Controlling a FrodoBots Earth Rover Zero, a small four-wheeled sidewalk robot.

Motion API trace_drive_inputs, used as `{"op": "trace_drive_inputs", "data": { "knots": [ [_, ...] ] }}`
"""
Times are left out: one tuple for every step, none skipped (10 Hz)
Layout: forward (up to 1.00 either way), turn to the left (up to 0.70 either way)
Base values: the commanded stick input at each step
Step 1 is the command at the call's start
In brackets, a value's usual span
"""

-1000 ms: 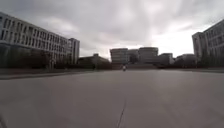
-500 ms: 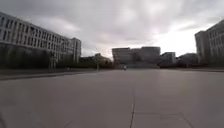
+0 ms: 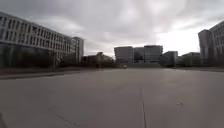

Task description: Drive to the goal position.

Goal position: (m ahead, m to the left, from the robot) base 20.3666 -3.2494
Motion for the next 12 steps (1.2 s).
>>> {"op": "trace_drive_inputs", "data": {
  "knots": [
    [1.0,-0.4],
    [1.0,-0.4],
    [1.0,-0.4],
    [1.0,-0.09],
    [1.0,0.07],
    [1.0,0.0],
    [1.0,0.0],
    [1.0,0.03],
    [1.0,0.02],
    [1.0,0.0],
    [1.0,0.0],
    [1.0,0.0]
  ]
}}
